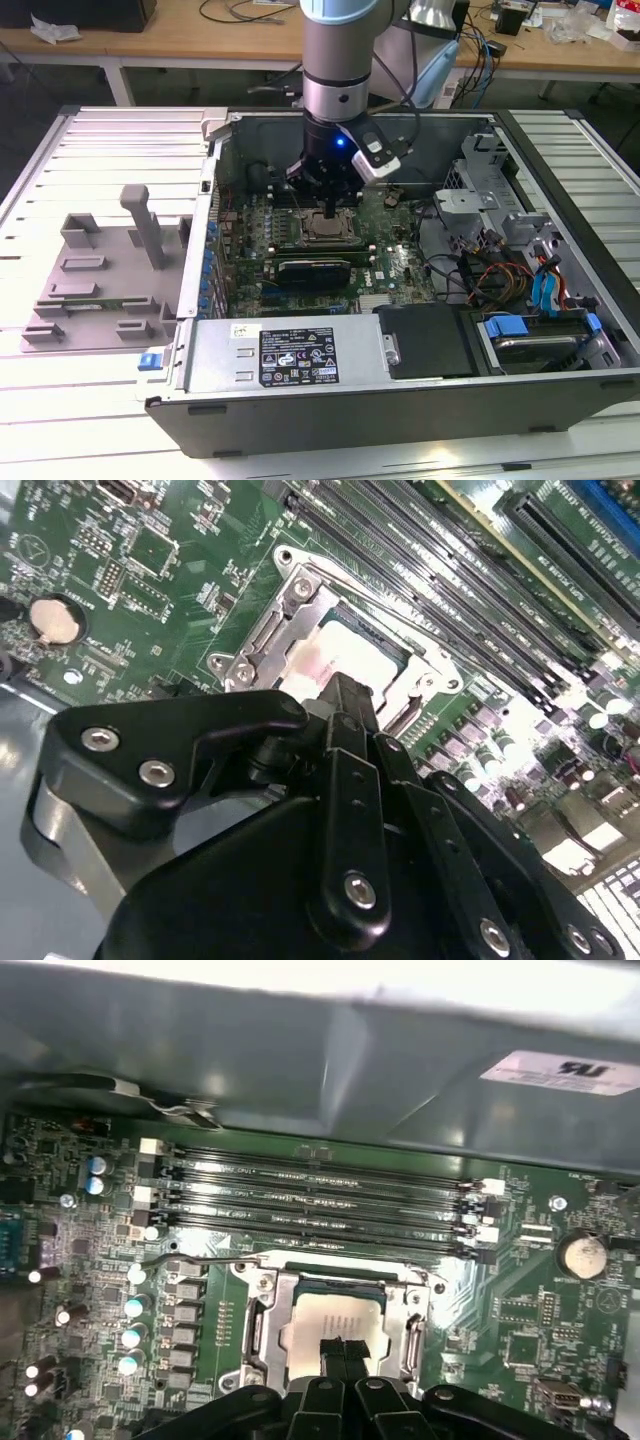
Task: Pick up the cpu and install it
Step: 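Close the cpu cover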
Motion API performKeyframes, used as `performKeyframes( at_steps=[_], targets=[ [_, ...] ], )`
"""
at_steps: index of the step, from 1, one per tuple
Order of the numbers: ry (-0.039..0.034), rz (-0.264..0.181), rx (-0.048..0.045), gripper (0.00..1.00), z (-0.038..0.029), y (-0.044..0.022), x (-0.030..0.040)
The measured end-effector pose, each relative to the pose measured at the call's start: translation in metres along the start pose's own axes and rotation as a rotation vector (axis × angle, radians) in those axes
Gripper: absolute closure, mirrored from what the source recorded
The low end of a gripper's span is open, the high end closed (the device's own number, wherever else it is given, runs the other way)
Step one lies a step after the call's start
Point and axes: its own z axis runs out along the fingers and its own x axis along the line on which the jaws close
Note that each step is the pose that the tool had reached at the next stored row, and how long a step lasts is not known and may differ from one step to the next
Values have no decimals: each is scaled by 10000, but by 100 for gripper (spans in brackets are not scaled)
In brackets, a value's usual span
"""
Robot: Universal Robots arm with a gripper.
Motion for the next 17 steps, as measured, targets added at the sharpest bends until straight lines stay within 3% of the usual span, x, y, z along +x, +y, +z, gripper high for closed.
performKeyframes(
  at_steps=[3,7,9,17],
  targets=[
    [1,18,1,89,-73,-1,-2],
    [5,148,8,89,-78,-24,1],
    [3,159,4,89,-127,-25,-2],
    [3,159,5,89,-130,-25,-2]
  ],
)
